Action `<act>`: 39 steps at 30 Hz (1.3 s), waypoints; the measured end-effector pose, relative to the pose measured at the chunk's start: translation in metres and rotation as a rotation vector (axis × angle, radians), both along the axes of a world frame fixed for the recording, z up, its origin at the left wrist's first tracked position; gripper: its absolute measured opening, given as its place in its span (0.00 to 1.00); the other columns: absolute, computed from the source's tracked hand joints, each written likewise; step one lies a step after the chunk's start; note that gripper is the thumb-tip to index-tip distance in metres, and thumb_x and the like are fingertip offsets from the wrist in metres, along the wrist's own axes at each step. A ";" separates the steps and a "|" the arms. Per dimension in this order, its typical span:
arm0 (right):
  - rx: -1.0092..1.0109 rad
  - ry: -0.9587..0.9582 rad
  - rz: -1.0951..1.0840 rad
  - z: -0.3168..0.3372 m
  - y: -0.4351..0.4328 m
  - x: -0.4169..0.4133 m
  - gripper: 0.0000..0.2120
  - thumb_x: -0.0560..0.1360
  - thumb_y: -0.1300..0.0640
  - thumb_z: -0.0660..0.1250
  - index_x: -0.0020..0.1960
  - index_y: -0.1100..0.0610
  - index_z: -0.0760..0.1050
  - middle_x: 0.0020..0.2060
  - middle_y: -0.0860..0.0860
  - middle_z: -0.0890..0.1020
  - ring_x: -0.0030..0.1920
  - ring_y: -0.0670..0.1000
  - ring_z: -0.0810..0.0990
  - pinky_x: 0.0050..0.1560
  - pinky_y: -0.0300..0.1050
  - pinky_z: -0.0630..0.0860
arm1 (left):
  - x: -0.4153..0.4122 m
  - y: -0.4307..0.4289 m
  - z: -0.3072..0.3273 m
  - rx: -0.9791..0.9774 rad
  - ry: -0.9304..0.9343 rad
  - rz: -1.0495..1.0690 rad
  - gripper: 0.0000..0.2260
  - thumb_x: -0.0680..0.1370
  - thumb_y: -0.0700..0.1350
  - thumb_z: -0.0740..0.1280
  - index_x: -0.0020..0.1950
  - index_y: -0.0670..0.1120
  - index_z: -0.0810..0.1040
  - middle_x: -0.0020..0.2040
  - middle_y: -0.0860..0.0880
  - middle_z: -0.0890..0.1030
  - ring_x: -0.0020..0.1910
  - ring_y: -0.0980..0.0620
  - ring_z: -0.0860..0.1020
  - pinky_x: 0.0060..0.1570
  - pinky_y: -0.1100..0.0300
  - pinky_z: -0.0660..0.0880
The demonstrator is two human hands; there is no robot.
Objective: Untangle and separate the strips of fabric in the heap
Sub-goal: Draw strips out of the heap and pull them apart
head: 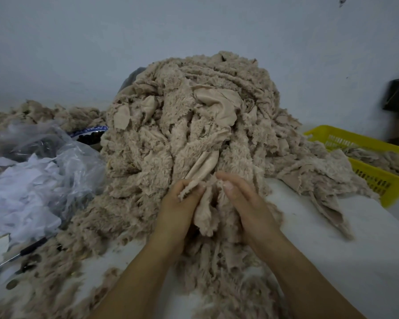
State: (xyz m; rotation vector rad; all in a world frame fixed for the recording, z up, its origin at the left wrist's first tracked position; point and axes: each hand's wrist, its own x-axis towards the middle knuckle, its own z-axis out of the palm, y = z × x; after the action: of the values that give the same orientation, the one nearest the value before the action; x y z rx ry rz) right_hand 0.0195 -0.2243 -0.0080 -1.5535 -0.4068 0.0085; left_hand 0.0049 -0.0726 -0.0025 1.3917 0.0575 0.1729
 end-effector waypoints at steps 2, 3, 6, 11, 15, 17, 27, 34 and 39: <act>-0.085 0.008 0.071 -0.004 0.005 -0.001 0.29 0.66 0.25 0.66 0.64 0.31 0.72 0.66 0.34 0.73 0.66 0.35 0.72 0.61 0.38 0.73 | 0.000 0.001 0.000 -0.076 0.002 -0.016 0.06 0.79 0.49 0.69 0.46 0.54 0.86 0.47 0.47 0.86 0.46 0.49 0.85 0.47 0.52 0.81; -0.123 0.018 0.106 -0.006 0.008 -0.002 0.28 0.66 0.27 0.68 0.64 0.29 0.71 0.65 0.35 0.74 0.64 0.35 0.74 0.59 0.34 0.75 | -0.001 0.001 -0.001 -0.089 0.003 -0.023 0.07 0.79 0.52 0.69 0.49 0.53 0.86 0.49 0.46 0.86 0.49 0.47 0.85 0.49 0.50 0.82; -0.288 -0.042 0.043 -0.008 0.014 -0.003 0.14 0.73 0.36 0.67 0.56 0.24 0.69 0.58 0.32 0.77 0.57 0.31 0.75 0.54 0.30 0.75 | -0.001 0.000 -0.003 -0.074 -0.008 -0.012 0.17 0.75 0.61 0.67 0.51 0.51 0.86 0.48 0.43 0.86 0.50 0.42 0.85 0.51 0.45 0.81; -0.154 0.109 -0.106 -0.004 0.005 0.001 0.08 0.78 0.46 0.63 0.47 0.34 0.79 0.46 0.29 0.82 0.46 0.31 0.79 0.44 0.27 0.73 | 0.002 0.002 -0.002 -0.087 -0.029 0.020 0.17 0.80 0.58 0.64 0.46 0.48 0.86 0.46 0.44 0.86 0.47 0.46 0.85 0.49 0.49 0.80; 0.203 0.391 -0.105 0.001 0.002 0.002 0.13 0.77 0.47 0.64 0.52 0.51 0.84 0.47 0.50 0.87 0.48 0.49 0.86 0.43 0.43 0.81 | 0.001 0.002 -0.001 -0.064 -0.079 0.012 0.12 0.77 0.58 0.66 0.46 0.55 0.86 0.42 0.50 0.86 0.40 0.54 0.83 0.39 0.62 0.79; 0.348 0.414 -0.044 0.005 0.000 0.004 0.14 0.80 0.53 0.62 0.50 0.56 0.85 0.48 0.57 0.86 0.50 0.54 0.86 0.43 0.45 0.82 | -0.002 -0.001 -0.001 0.036 -0.114 -0.078 0.13 0.74 0.62 0.65 0.51 0.59 0.84 0.42 0.51 0.85 0.38 0.54 0.82 0.38 0.64 0.78; 1.344 0.375 -0.131 0.020 -0.045 0.027 0.26 0.79 0.39 0.59 0.51 0.63 0.80 0.47 0.60 0.81 0.48 0.57 0.81 0.48 0.47 0.80 | 0.004 0.001 -0.022 0.857 -0.103 -0.109 0.14 0.80 0.54 0.66 0.66 0.60 0.73 0.59 0.63 0.70 0.49 0.69 0.72 0.46 0.75 0.68; 0.254 0.368 -0.474 -0.006 -0.021 0.028 0.15 0.80 0.43 0.60 0.48 0.53 0.77 0.40 0.50 0.80 0.36 0.46 0.80 0.38 0.43 0.77 | 0.002 -0.001 -0.017 0.564 -0.116 -0.013 0.08 0.81 0.51 0.66 0.42 0.55 0.78 0.42 0.54 0.81 0.40 0.59 0.78 0.40 0.70 0.73; -0.431 0.180 -0.337 -0.017 -0.010 0.025 0.12 0.78 0.40 0.62 0.54 0.47 0.73 0.50 0.44 0.80 0.46 0.41 0.77 0.40 0.27 0.69 | -0.004 -0.002 -0.009 0.286 -0.070 -0.107 0.08 0.80 0.52 0.65 0.42 0.56 0.79 0.32 0.57 0.78 0.33 0.59 0.77 0.37 0.66 0.75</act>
State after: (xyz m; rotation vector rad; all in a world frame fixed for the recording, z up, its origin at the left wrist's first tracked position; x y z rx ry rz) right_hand 0.0442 -0.2345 -0.0249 -2.0130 0.0078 -0.0266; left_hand 0.0013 -0.0745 -0.0111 1.6684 -0.1035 0.1438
